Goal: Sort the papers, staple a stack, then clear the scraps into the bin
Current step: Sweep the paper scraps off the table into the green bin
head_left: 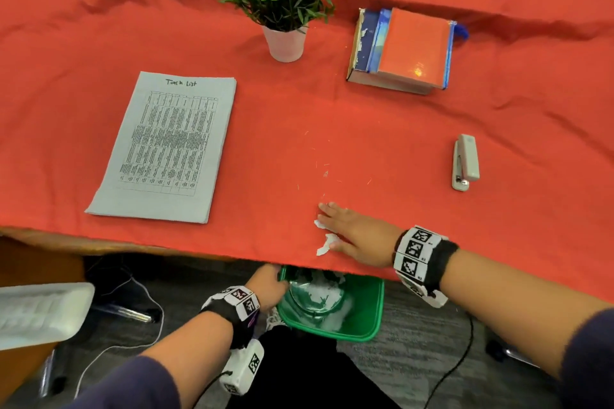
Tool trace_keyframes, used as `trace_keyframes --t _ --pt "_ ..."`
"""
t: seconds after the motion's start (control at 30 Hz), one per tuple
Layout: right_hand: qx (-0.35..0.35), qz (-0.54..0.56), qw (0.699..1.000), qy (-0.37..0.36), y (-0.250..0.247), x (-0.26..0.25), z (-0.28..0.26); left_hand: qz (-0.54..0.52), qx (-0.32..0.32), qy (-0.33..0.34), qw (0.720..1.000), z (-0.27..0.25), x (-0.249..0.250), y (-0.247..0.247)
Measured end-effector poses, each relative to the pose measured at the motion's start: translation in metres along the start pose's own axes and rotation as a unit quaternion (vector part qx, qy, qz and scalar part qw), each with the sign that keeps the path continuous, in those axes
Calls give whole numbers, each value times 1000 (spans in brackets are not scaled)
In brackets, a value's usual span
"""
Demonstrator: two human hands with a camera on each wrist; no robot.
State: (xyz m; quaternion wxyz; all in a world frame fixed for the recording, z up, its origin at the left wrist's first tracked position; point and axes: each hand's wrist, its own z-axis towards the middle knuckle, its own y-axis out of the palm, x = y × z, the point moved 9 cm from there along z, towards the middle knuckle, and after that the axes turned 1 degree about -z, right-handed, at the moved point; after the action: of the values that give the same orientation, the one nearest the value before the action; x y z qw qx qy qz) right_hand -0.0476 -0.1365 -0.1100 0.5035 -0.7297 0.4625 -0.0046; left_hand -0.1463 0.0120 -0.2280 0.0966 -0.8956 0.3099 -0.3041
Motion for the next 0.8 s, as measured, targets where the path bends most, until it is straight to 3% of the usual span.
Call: trace_keyframes --t 0.13,0.27,0.5,0.63,0.7,0.8 --pt "195 124 971 64 -35 4 -20 5 -12 13 1000 -3 2 1" --pt "233 210 938 144 -32 12 -36 -10 -21 6 1000 -7 2 3" --pt "152 260 911 281 51 47 -110 -22 -36 9 999 -16 13 5" --pt "27 247 891 379 113 68 -146 -26 -43 6 999 -11 12 6" --pt "-20 292 870 397 138 70 -149 -39 -53 1 998 -13 16 10" --pt "8 396 832 389 150 65 -134 -49 -57 -10 997 -20 23 15"
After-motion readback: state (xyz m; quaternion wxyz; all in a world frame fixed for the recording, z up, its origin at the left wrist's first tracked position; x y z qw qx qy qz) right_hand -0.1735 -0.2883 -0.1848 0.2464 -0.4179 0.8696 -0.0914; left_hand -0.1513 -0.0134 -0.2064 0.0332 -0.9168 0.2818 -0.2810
